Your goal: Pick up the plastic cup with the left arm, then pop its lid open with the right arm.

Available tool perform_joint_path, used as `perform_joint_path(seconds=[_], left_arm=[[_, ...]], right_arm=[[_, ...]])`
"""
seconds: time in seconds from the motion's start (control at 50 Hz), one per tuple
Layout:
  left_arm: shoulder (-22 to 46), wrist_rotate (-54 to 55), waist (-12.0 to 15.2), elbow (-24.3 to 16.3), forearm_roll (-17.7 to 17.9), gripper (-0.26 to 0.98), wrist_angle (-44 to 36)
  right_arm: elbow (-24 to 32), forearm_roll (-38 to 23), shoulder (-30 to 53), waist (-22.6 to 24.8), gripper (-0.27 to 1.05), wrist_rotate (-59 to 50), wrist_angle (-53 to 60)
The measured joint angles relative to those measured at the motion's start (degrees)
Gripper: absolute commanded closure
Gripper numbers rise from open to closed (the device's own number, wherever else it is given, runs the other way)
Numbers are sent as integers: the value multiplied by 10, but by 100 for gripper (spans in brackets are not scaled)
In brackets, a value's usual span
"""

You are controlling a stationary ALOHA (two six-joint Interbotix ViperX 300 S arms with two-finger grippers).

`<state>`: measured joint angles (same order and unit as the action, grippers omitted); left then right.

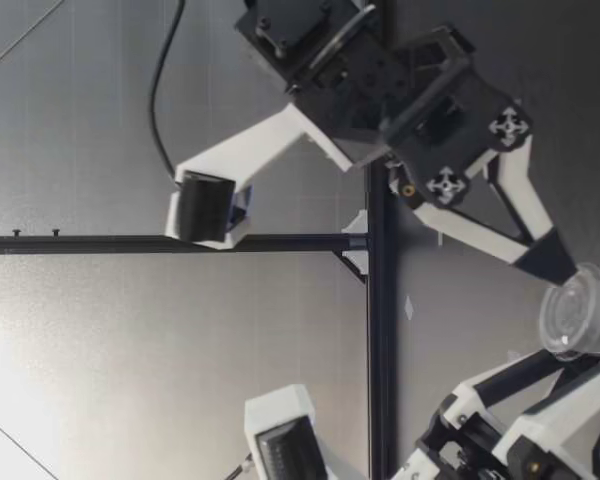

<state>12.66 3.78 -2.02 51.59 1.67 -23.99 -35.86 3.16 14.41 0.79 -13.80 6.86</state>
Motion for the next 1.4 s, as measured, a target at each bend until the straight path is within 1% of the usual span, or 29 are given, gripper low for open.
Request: perform_joint_path(seconds=[0.32, 0.5, 0.62, 0.74, 0.98, 1.08, 1.14, 1.22, 1.32, 1.4], left_arm=[[1, 0, -1, -11, 0, 9, 3], [3, -1, -1, -17, -1, 10, 23], [3, -5, -4, -18, 0, 13, 31], [3, -10, -6, -20, 0, 22, 33], [3, -11, -11, -22, -3, 51, 34], [2, -11, -11, -21, -3, 60, 35], [-1, -11, -12, -19, -4, 63, 35], [-17, -14, -15, -11, -4, 63, 35], [-62, -29, -13, 1, -3, 63, 21], [-105, -45, -6, 16, 2, 63, -24]], right_arm=[[-1, -1, 10, 4, 87, -19, 0], [0, -1, 10, 4, 87, -19, 0], [0, -1, 9, 4, 87, -19, 0], [-1, -1, 9, 4, 87, -19, 0], [0, -1, 9, 4, 87, -19, -1], [-1, -1, 5, 4, 87, -20, -4], [-6, -1, -11, 4, 87, -20, -22], [-28, -1, -54, 4, 87, -25, -64], [-78, 13, -146, 4, 86, -62, -104], [-131, 39, -227, 3, 82, -122, -69]])
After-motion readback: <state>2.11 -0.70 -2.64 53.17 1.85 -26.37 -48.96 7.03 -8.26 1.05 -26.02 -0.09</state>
